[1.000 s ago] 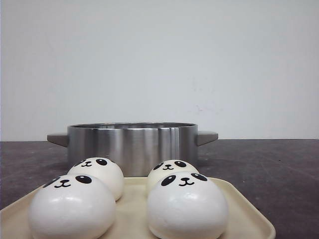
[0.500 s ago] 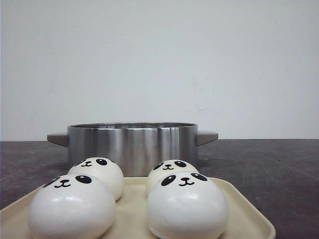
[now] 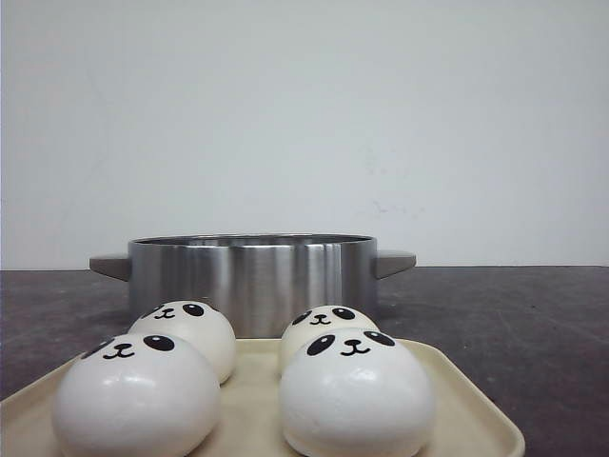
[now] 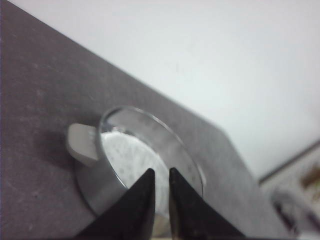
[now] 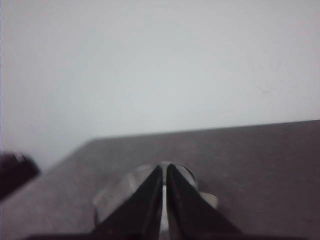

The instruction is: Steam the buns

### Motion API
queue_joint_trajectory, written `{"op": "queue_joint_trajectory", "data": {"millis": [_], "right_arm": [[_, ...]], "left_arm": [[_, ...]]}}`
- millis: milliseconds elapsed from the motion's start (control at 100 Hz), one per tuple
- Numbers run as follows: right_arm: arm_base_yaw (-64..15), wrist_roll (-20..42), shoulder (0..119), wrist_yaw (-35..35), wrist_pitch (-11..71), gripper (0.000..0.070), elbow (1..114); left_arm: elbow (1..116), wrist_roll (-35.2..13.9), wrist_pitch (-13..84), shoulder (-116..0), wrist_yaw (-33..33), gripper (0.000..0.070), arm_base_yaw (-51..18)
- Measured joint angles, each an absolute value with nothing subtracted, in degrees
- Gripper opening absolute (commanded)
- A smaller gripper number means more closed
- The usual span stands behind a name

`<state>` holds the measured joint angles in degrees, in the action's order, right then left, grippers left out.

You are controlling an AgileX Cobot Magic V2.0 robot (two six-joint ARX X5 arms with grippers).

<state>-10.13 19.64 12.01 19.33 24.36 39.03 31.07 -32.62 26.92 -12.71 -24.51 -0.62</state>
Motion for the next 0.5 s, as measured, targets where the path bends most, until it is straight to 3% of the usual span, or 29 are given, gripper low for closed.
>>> {"op": "queue_joint_trajectory", "data": {"millis": [110, 230, 440, 500], "right_arm": [[-10.13, 13.74, 18.15, 16.38, 30.24, 0.0004, 47.07], [-10.13, 7.55, 23.03, 13.26, 31.92, 0.0004, 52.77], [-10.13, 0.62, 25.61, 13.45, 32.14, 0.0004, 54.89], [-10.13, -0.34, 25.56, 14.26, 32.18, 0.0004, 54.89]], "left_arm": [[43.03, -21.52, 34.24, -20.88, -24.64, 0.0009, -0.64], [54.72, -11.35, 35.48, -28.36, -24.53, 0.0009, -1.08], [63.55, -5.87, 34.94, -34.24, -23.88, 0.0010, -4.16], [63.57, -4.80, 35.59, -34.65, -24.03, 0.0038, -5.67]]}}
